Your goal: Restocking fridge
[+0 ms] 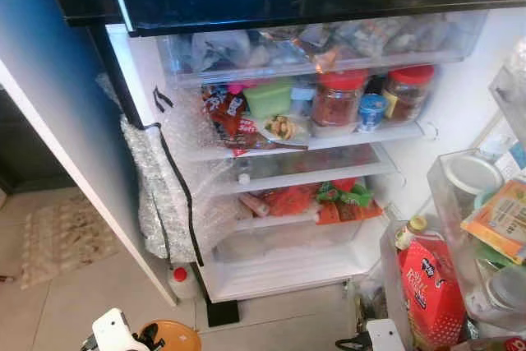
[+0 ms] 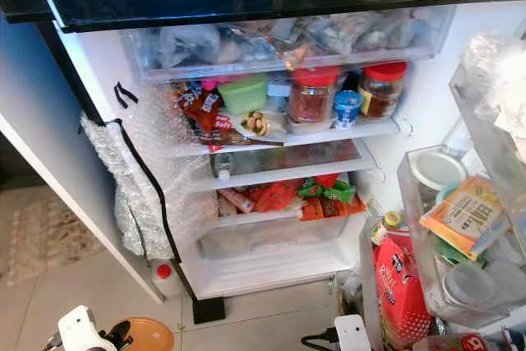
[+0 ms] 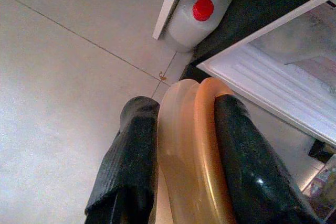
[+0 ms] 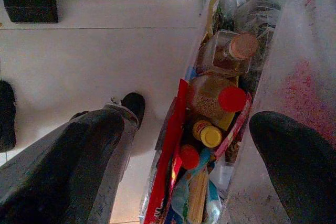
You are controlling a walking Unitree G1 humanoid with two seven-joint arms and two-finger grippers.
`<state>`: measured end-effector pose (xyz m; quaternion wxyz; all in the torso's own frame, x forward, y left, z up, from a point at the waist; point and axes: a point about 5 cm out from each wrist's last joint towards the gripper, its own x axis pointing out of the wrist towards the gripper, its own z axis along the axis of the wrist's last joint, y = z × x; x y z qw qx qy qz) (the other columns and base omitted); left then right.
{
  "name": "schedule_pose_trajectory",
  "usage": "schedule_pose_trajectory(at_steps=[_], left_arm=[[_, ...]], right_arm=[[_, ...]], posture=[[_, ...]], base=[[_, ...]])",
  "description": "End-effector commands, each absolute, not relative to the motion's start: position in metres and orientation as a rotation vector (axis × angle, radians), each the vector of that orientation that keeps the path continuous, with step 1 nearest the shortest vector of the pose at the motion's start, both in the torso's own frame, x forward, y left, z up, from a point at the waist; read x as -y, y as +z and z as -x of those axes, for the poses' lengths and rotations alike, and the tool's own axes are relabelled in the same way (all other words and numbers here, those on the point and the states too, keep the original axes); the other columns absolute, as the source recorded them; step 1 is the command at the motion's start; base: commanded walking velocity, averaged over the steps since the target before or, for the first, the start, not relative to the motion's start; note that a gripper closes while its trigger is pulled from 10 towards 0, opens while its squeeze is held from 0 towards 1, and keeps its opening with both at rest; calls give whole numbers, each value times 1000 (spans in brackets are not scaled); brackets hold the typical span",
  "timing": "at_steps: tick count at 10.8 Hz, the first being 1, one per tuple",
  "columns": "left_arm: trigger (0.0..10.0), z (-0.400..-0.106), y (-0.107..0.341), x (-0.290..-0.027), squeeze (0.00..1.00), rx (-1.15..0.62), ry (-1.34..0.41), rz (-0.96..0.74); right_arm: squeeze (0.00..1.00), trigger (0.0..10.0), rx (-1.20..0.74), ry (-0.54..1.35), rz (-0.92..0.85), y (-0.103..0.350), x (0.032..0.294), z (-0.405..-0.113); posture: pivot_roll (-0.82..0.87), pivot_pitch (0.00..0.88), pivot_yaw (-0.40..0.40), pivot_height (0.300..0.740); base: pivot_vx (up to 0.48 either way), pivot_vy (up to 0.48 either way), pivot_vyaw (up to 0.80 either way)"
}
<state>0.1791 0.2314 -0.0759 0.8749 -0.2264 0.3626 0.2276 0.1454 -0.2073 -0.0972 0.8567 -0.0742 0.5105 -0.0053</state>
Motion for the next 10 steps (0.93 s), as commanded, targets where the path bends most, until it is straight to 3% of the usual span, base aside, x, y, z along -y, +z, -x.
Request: schedule_pose_trajectory(at_steps=[1, 5, 10], left_arm=[[10000, -176, -78, -229, 0, -783, 458, 461], [10000, -175, -79, -230, 0, -793, 452, 453], [10000, -176, -78, -232, 0, -787, 451, 448]], right_arm=[[0, 10000, -1096, -29, 165, -99, 214, -138], [0, 10000, -1096, -32, 177, -98, 213, -140], [0, 10000, -1093, -70, 258, -95, 234, -137]], posture=[[-34, 39, -2, 740], [-31, 39, -2, 740], [-31, 41, 0, 740]], base=[[0, 0, 0], [0, 0, 0], [0, 0, 0]])
